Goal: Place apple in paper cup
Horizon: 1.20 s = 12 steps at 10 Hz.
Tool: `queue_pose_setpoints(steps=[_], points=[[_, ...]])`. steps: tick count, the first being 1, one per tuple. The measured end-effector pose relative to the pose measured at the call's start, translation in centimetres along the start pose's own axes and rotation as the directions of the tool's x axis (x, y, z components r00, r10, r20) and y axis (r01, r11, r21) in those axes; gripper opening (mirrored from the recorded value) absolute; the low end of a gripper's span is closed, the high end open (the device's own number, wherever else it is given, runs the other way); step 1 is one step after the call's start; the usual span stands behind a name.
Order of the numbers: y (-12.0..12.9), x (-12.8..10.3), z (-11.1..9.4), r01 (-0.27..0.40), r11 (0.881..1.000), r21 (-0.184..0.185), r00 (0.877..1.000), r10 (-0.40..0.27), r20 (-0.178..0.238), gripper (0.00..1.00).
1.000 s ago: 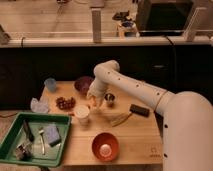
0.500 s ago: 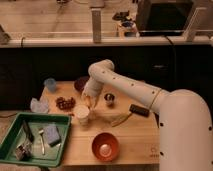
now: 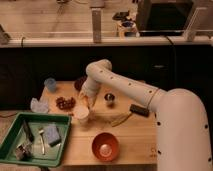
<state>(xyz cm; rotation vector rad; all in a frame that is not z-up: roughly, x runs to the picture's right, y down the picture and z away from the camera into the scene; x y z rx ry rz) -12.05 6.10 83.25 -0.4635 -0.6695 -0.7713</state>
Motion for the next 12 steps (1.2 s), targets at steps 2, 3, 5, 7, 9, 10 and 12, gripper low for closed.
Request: queue_pose_setpoints(steps=[2,3,5,7,9,10,12], points=[[-0.1,-0.1,0.1,0.002,1.000,0.000,1.000,-0.002,0.003,0.03],[-0.3,-0.3,0.2,0.003,1.000,0.000,1.000,-0.003,0.009,0.04],[-0.6,-0.5,0.4,0.005,1.000,0.000,1.000,-0.005,0.018,0.04],[-0.7,-0.7,0.5,0.007,1.000,0.000,1.000,-0.007,0.024,0.03],[-0.9,-0.9,0.6,0.011,1.000,0.001,0.999,-0.011,0.034,0.04],[-0.9,-1.0,0.7,0.011,1.000,0.001,0.999,-0.011,0.040,0.04],[-1.0,-1.1,0.7,0.011,1.000,0.000,0.999,-0.011,0.047,0.06]])
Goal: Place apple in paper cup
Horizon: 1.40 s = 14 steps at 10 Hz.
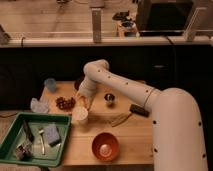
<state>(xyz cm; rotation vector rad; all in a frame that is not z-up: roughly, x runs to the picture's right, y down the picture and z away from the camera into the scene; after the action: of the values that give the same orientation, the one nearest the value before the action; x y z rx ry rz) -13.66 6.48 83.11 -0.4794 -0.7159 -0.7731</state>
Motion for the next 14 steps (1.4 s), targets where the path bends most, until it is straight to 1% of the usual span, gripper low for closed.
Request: queue_pose_setpoints(steps=[1,2,4,5,6,7,8,9,10,11,12,13,14], points=[[-0.09,-0.12,-0.01,0.013,1.000,0.013,1.000,-0.013,0.021,0.04],[0.03,-0.01,-0.07,0.027,0.999,0.035,0.998,-0.029,0.058,0.00],[0.09,-0.03,-0.25,0.070,0.992,0.105,0.986,-0.085,0.144,0.00],[0.28,0.08,-0.45,0.107,0.977,0.183,0.960,-0.150,0.238,0.00],[0.34,0.16,-0.53,0.122,0.967,0.223,0.944,-0.183,0.275,0.00],[0.32,0.08,-0.61,0.134,0.959,0.250,0.930,-0.209,0.302,0.00],[0.28,0.01,-0.64,0.151,0.940,0.305,0.895,-0.261,0.361,0.00],[0.45,0.14,-0.73,0.155,0.933,0.325,0.878,-0.281,0.388,0.00],[0.43,-0.01,-0.73,0.163,0.922,0.351,0.861,-0.307,0.406,0.00],[0.35,-0.06,-0.77,0.171,0.909,0.380,0.850,-0.331,0.410,0.00],[0.52,0.08,-0.84,0.172,0.899,0.403,0.841,-0.347,0.416,0.00],[0.48,0.07,-0.90,0.173,0.888,0.425,0.826,-0.366,0.429,0.00],[0.50,-0.03,-0.80,0.174,0.878,0.445,0.807,-0.386,0.446,0.00]])
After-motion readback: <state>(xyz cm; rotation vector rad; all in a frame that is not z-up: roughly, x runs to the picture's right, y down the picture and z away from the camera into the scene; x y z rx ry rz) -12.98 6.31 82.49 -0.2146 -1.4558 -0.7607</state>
